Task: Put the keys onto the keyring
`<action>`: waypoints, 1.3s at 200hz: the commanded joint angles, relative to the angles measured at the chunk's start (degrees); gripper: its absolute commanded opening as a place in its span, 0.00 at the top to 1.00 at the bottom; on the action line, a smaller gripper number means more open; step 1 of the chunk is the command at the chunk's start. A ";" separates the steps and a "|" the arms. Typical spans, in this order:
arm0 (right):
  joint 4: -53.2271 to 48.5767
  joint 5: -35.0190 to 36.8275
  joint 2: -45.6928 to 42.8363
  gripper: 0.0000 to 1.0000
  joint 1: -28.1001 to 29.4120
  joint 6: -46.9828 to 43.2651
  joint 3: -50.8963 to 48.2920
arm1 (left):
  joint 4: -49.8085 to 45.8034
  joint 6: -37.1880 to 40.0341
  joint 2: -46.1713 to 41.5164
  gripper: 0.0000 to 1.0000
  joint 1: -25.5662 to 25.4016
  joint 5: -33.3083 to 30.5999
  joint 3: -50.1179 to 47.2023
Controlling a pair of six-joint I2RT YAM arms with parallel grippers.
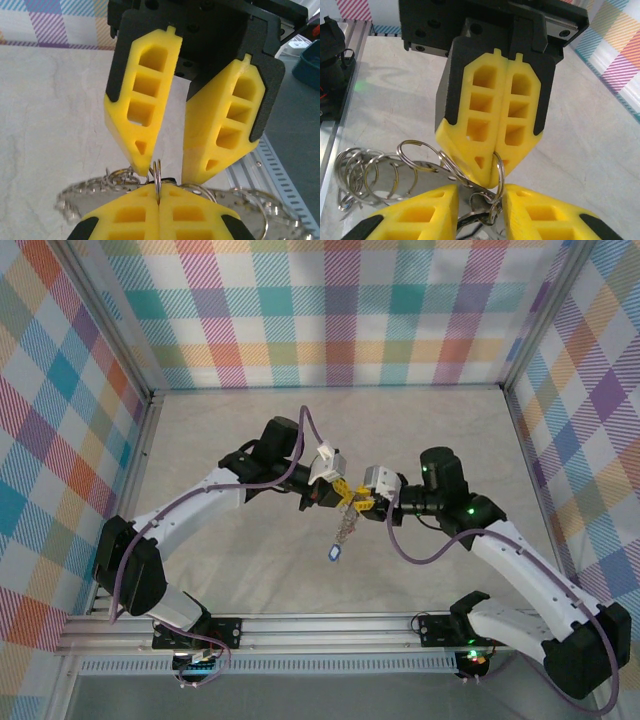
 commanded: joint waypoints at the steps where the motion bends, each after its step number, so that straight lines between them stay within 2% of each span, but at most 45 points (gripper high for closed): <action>1: 0.56 0.65 -3.11 0.71 -0.33 0.50 -1.62 | 5.25 -1.02 -2.61 1.00 0.47 3.58 -0.89; 33: 1.10 -0.56 -5.67 0.74 -0.42 0.88 -2.57 | 7.81 -2.61 -2.86 1.00 0.52 3.87 -1.72; 49: 0.70 -1.48 -5.30 0.80 -0.42 0.79 -2.40 | 8.50 -2.99 -2.89 1.00 0.48 4.13 -1.77; 78: 1.27 -1.58 -3.83 0.82 -0.51 0.88 -1.91 | 8.79 -3.03 -3.14 1.00 0.48 4.50 -1.92; 196: 4.14 0.01 -5.12 0.71 -0.68 1.85 -2.45 | 8.96 -3.62 -3.23 1.00 0.48 6.27 -1.51; 214: 5.00 1.61 -6.13 0.66 -0.68 1.64 -3.02 | 8.96 -3.74 -3.24 1.00 0.48 6.31 -1.42; 260: 3.49 0.69 -5.13 0.68 -0.70 0.52 -1.78 | 9.35 -4.10 -3.15 1.00 0.48 6.33 -1.15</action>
